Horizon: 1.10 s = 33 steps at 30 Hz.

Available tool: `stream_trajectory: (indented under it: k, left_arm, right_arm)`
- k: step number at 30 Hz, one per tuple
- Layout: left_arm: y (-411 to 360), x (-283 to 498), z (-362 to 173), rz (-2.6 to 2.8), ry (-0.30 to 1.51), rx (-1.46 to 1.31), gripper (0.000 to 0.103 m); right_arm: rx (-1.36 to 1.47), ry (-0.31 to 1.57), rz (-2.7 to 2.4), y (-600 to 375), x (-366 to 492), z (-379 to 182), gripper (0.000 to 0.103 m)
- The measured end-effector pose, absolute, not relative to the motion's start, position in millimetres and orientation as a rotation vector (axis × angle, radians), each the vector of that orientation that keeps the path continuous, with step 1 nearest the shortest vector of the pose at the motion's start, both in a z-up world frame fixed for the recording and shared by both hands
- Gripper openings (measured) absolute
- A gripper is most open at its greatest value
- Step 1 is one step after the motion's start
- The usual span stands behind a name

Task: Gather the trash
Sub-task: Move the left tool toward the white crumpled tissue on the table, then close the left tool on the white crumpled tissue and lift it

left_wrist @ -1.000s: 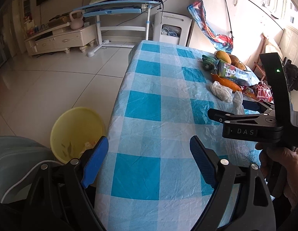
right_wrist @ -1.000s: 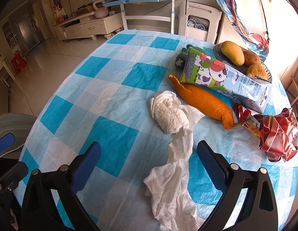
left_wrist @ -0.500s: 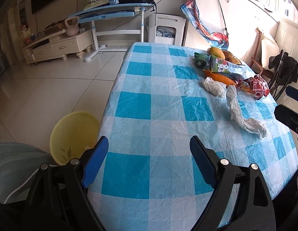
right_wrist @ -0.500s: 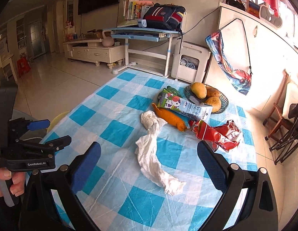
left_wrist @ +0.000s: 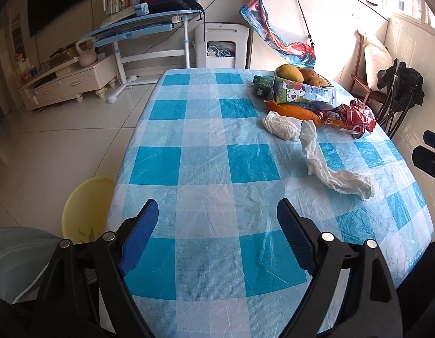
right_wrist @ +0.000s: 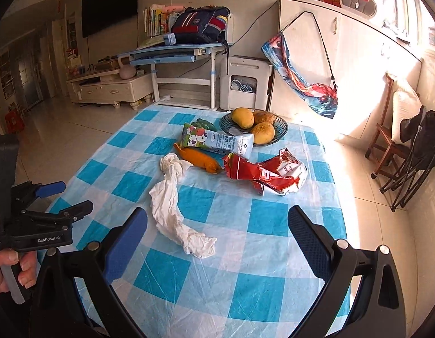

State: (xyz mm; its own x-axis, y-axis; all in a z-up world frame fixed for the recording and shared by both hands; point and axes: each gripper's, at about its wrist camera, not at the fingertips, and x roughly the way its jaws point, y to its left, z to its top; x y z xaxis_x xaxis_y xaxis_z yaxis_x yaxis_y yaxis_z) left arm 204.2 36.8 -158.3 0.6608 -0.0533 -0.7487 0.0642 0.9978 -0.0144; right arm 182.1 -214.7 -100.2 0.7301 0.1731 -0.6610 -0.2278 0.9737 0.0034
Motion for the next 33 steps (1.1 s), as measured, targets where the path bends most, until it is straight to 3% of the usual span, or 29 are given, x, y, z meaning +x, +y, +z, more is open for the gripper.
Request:
stream_trajectory:
  k: [13, 26, 32, 33]
  left_arm:
    - [8, 253, -147, -0.099, 0.839, -0.009, 0.083]
    - [-36, 343, -173, -0.050, 0.938, -0.018, 0.083]
    - [-40, 360, -185, -0.089, 0.978, -0.033, 0.061]
    - [-42, 361, -184, -0.108, 0.977, -0.031, 0.054]
  right_arm:
    - [-0.035, 0.828, 0.305, -222, 181, -116, 0.096]
    - [-0.053, 0.886, 0.376, -214, 198, -129, 0.096]
    - [-0.052, 0.896, 0.388, -212, 204, -132, 0.096]
    - [-0.058, 0.894, 0.391, -210, 203, -131, 0.096]
